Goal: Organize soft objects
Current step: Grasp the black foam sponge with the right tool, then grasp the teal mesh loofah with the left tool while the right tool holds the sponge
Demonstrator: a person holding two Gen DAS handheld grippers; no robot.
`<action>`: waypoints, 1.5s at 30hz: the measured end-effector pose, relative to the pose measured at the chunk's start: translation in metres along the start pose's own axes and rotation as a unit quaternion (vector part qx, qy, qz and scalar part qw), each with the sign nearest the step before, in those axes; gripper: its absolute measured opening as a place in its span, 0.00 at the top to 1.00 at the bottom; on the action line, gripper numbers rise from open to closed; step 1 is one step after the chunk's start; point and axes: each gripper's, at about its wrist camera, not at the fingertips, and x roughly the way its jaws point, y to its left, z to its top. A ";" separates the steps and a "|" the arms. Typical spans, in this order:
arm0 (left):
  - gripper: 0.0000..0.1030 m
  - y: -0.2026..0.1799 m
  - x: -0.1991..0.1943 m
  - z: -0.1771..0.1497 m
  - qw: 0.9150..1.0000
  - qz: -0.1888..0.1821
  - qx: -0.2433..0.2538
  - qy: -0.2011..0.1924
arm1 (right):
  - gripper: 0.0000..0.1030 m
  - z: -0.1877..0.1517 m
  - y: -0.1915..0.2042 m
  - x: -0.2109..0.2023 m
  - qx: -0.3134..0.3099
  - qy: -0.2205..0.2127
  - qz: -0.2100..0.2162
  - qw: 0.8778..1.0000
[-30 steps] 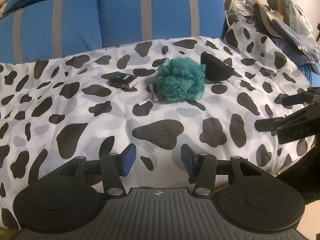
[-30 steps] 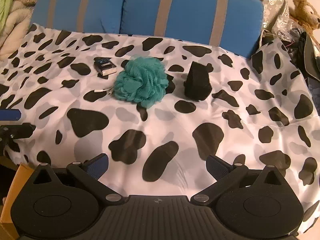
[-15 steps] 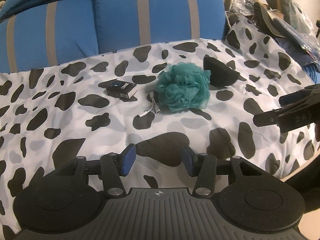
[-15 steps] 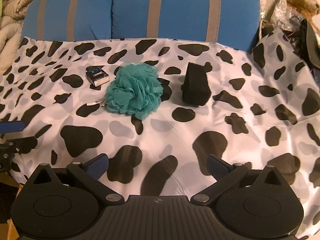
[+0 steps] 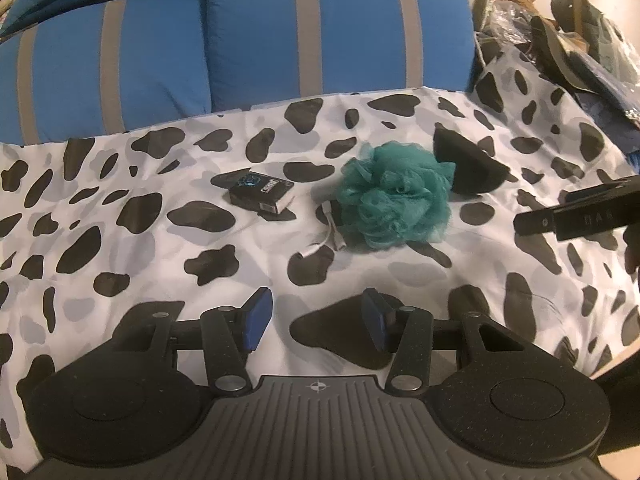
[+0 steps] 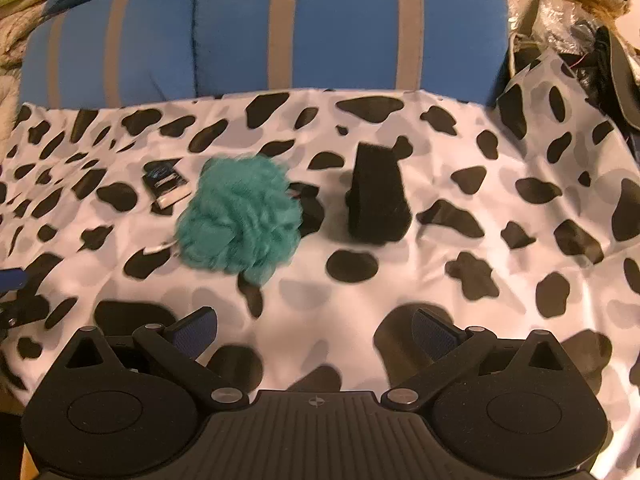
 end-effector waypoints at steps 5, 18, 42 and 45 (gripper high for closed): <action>0.53 0.008 0.008 0.009 1.000 0.004 -0.004 -0.001 | 0.00 0.015 -0.013 0.012 0.025 -0.009 -0.009 1.000; 0.53 0.015 0.032 0.028 1.000 -0.011 -0.018 0.006 | 0.00 0.045 -0.044 0.046 0.044 -0.020 -0.007 0.999; 0.53 -0.004 0.061 0.049 0.994 -0.100 -0.039 0.002 | 0.55 0.075 -0.061 0.124 0.050 0.018 0.016 0.998; 0.52 -0.014 0.064 0.053 0.992 -0.119 -0.039 -0.008 | 0.57 0.074 -0.061 0.120 0.050 0.011 0.023 0.998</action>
